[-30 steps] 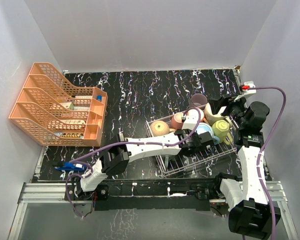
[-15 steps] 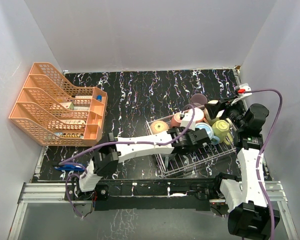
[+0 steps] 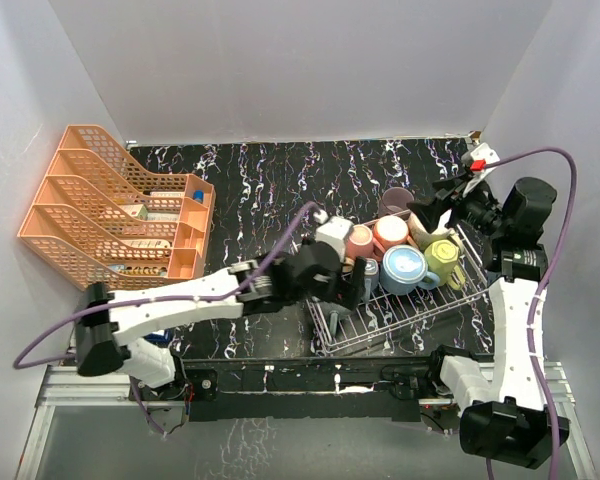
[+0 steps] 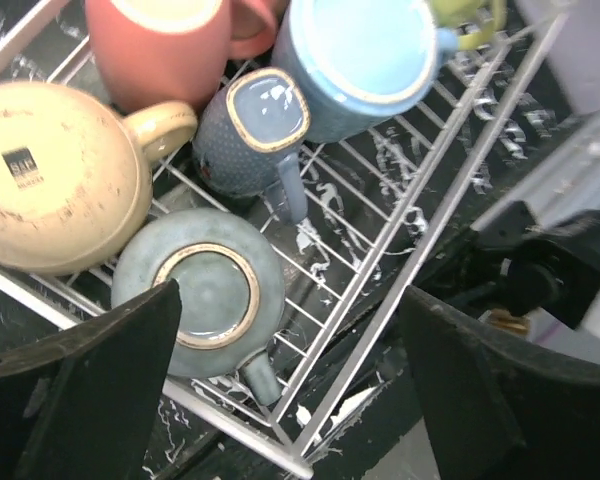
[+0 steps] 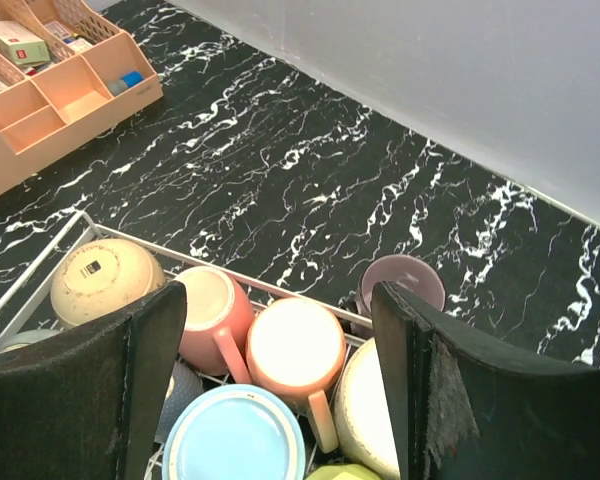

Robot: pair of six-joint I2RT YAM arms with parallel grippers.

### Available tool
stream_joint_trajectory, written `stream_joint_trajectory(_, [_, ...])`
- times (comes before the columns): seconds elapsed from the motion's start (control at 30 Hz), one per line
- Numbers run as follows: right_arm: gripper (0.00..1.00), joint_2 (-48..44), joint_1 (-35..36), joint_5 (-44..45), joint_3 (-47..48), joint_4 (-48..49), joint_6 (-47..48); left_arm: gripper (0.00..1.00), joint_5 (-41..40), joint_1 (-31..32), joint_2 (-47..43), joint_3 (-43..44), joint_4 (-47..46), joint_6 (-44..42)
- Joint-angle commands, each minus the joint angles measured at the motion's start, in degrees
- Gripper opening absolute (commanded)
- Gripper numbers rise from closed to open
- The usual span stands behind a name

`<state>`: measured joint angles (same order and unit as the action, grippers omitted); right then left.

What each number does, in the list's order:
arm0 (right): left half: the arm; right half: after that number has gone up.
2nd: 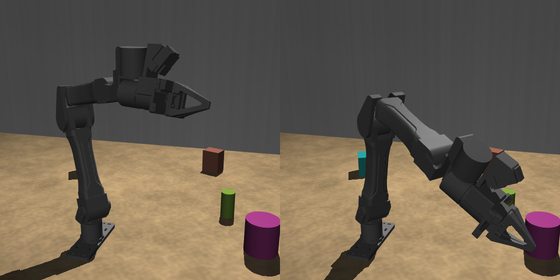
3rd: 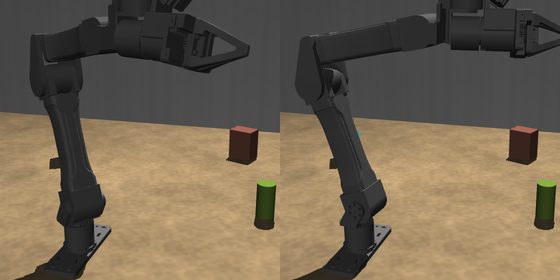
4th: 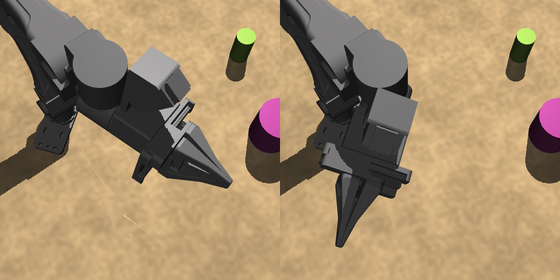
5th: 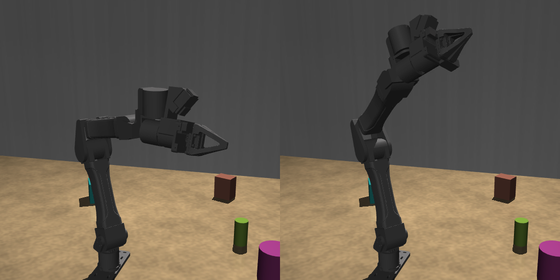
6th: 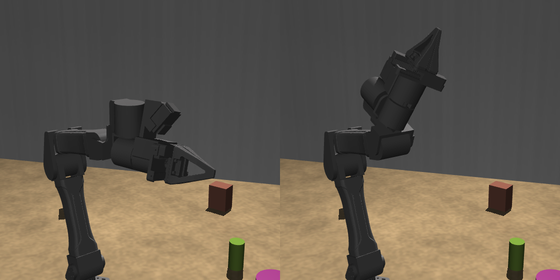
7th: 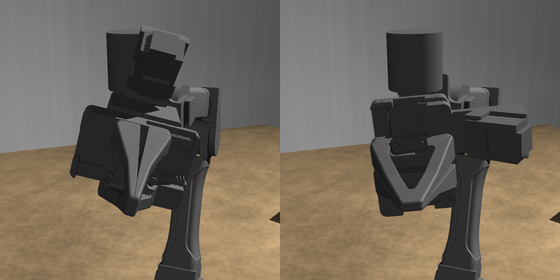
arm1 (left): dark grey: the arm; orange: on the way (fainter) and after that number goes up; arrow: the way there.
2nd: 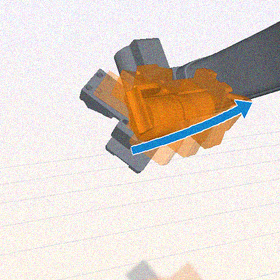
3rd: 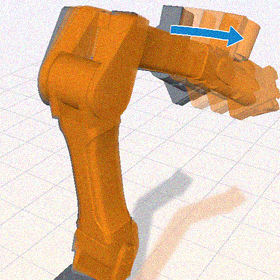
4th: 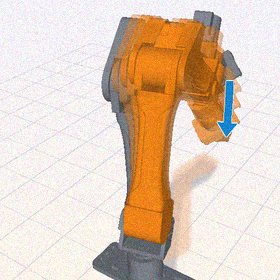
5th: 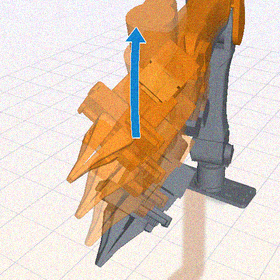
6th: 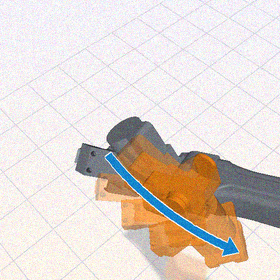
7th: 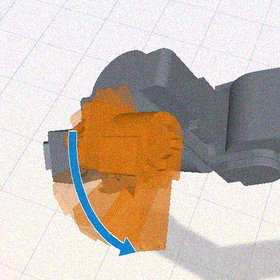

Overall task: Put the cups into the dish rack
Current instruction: Turn the cup upside down in the dish rack, then pick up the cup at the center of the board.

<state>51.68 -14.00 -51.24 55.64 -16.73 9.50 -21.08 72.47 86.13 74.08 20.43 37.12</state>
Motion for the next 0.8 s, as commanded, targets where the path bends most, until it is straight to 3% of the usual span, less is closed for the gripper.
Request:
stream_joint_trajectory(0.0, [0.79,1.98,-0.24,-3.14,6.74,-5.3,6.0,0.92,15.9,-9.19,-11.11,-7.15,-14.91,-8.43])
stream_joint_trajectory(0.07, [0.79,3.52,-0.24,-3.07,9.01,-7.42,7.02,0.97,22.12,-14.87,-13.55,-8.73,-16.42,-8.71])
stream_joint_trajectory(0.37, [0.8,15.39,0.06,0.47,23.82,-22.8,13.73,0.97,41.14,-37.18,-14.92,-6.24,-11.99,-14.52])
stream_joint_trajectory(0.57, [0.8,25.07,2.06,8.27,35.12,-32.66,20.83,0.97,38.92,-44.15,-15.46,-9.29,-7.48,-22.09])
stream_joint_trajectory(0.77, [0.8,31.62,7.61,17.91,40.95,-35.1,24.5,0.97,34.71,-48.68,-18.54,-19.69,-12.46,-26.72])
